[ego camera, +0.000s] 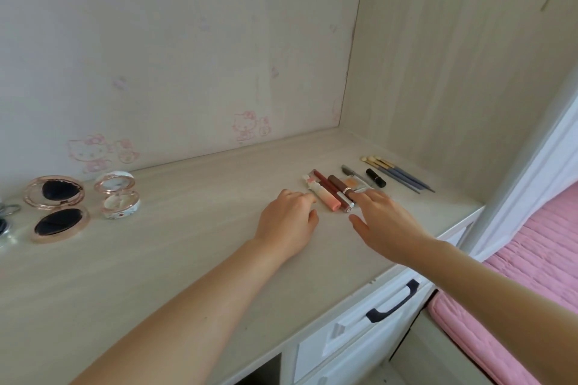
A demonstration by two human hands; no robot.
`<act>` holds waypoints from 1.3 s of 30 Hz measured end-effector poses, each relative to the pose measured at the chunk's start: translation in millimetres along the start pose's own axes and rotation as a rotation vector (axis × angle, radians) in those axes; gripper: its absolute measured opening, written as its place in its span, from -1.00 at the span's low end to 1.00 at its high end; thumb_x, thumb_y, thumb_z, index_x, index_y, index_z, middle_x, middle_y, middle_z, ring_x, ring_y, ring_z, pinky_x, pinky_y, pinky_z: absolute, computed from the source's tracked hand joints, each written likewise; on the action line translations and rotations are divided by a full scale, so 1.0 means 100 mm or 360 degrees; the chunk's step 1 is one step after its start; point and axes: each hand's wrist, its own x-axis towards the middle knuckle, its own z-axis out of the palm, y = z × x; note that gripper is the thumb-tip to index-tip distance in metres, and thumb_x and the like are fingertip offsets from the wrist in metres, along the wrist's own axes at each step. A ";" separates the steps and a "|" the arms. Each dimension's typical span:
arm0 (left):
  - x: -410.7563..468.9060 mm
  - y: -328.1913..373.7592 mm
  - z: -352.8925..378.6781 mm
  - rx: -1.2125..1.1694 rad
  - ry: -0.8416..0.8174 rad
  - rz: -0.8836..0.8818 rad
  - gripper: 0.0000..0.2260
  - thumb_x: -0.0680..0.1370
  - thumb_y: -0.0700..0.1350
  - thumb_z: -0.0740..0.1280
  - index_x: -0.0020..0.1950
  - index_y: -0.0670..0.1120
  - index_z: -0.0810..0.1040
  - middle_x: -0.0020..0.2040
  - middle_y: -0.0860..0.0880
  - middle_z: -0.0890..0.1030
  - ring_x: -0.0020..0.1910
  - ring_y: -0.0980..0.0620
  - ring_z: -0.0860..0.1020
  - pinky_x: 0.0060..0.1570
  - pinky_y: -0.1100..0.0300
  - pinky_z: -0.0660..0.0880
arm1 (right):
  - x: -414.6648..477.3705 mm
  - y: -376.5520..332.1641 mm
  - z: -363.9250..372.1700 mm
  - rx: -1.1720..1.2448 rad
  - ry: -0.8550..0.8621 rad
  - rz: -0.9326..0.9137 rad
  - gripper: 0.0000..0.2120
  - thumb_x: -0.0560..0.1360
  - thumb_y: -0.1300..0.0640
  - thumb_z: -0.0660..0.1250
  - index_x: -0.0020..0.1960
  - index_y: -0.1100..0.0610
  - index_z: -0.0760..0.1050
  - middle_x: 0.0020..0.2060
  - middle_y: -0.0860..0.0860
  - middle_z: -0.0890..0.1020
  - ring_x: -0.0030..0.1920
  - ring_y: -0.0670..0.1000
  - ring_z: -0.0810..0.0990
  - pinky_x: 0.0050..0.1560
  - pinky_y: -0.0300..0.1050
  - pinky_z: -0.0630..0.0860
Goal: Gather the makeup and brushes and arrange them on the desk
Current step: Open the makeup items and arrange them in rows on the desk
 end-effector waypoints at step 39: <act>1.52 0.37 0.45 -0.0314 -0.0314 -0.0122 -0.83 0.48 -0.06 0.38 0.04 -0.04 0.55 0.07 -0.09 0.59 0.04 -0.11 0.55 -0.02 0.09 0.51 | 0.92 0.50 0.23 0.0339 -0.0014 0.0600 -0.73 0.58 0.09 0.18 -0.12 0.24 0.54 -0.29 0.11 0.60 -0.17 0.16 0.58 -0.23 -0.04 0.48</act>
